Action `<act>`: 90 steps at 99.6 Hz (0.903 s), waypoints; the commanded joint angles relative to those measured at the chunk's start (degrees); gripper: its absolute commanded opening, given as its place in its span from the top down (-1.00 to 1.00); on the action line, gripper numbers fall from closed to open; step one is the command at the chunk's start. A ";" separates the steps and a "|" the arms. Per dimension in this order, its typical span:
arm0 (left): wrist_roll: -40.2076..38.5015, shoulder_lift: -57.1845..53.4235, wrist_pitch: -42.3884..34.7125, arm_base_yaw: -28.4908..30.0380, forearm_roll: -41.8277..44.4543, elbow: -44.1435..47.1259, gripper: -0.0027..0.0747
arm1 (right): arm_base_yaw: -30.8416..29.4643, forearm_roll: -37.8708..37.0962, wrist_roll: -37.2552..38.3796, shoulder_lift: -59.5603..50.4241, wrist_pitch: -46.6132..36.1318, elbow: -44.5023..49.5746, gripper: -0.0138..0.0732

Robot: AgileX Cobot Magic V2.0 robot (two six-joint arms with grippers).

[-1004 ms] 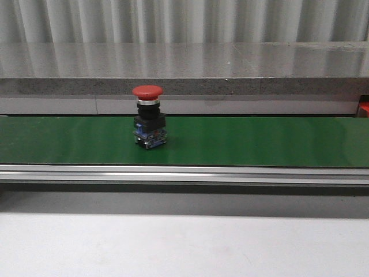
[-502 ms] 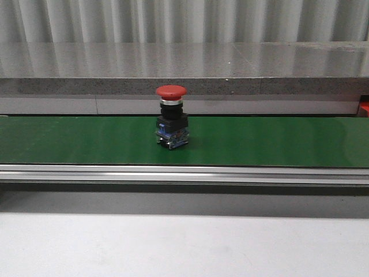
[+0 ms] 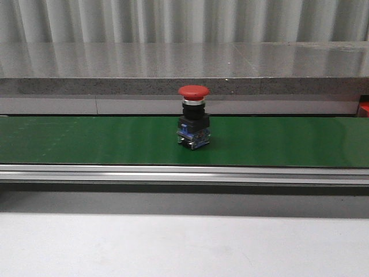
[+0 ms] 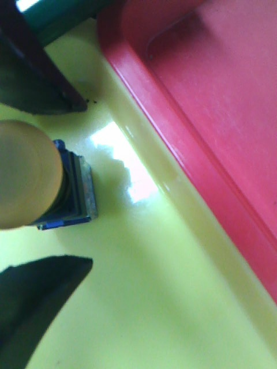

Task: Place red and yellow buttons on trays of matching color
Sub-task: 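Carry the yellow button into the yellow tray and release it, then grasp the red button on the belt with the right gripper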

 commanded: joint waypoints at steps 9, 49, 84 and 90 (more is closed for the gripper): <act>-0.05 0.31 -4.37 -0.36 -0.62 -1.64 0.98 | -0.41 0.38 0.10 -6.01 2.25 -4.17 -0.65; -0.05 0.31 -4.37 -0.36 -0.62 -1.64 0.98 | 19.57 2.94 -13.25 -23.56 15.95 -8.01 -0.65; -0.05 0.31 -4.37 -0.36 -0.62 -1.64 0.98 | 43.74 4.96 -17.67 -20.22 17.52 -8.01 -0.65; -0.05 0.31 -4.37 -0.36 -0.62 -1.64 0.98 | 46.45 4.96 -17.73 -18.78 16.29 -8.01 -0.65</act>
